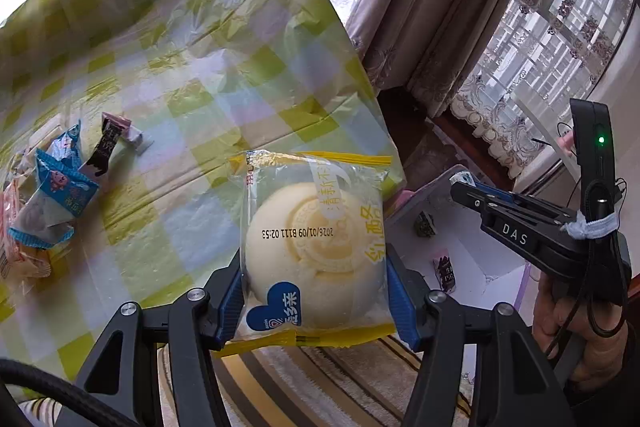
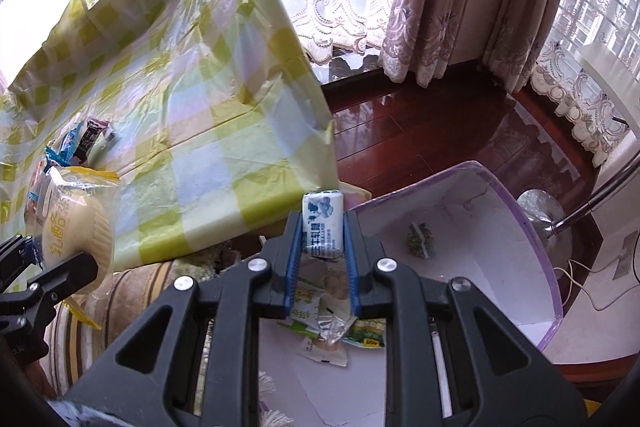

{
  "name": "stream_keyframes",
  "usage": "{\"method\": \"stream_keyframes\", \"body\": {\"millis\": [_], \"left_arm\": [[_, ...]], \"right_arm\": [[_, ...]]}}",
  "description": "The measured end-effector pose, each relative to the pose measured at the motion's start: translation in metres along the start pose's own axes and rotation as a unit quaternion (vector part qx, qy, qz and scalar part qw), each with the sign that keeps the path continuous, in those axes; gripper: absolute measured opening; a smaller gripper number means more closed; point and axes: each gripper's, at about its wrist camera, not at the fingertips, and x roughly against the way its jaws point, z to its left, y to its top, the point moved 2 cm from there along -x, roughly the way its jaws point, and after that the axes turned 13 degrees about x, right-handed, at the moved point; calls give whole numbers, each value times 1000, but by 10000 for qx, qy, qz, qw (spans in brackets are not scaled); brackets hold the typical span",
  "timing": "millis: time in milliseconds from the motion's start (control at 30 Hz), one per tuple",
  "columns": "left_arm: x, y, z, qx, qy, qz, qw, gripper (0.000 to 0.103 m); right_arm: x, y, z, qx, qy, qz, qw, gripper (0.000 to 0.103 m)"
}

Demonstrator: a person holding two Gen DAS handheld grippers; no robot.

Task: Organize snacks
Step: 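Carry the bun packet and small white packet over the white box, then open both tools to drop the packets into the white box, then move both open tools back over the snack pile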

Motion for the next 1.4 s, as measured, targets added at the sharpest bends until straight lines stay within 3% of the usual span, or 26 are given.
{"method": "stream_keyframes", "body": {"millis": [333,800,867,1000,1400], "left_arm": [[-24,-13,-46,-420,-415,516,9969,62],[-34,-23,-76,-754,-666,803,9917,65],[-35,-24,-78,-787,-615,787,9919,67],[-35,-23,-77,-783,-520,746,9928,67],[-27,-15,-60,-711,125,337,9968,68]], "right_arm": [[-5,-16,-41,-361,-248,94,9990,23],[-9,-23,-61,-543,-392,187,9976,24],[-10,-24,-61,-560,-361,199,9976,25],[-10,-24,-60,-562,-346,197,9976,41],[-10,-20,-47,-445,-252,208,9985,43]]}}
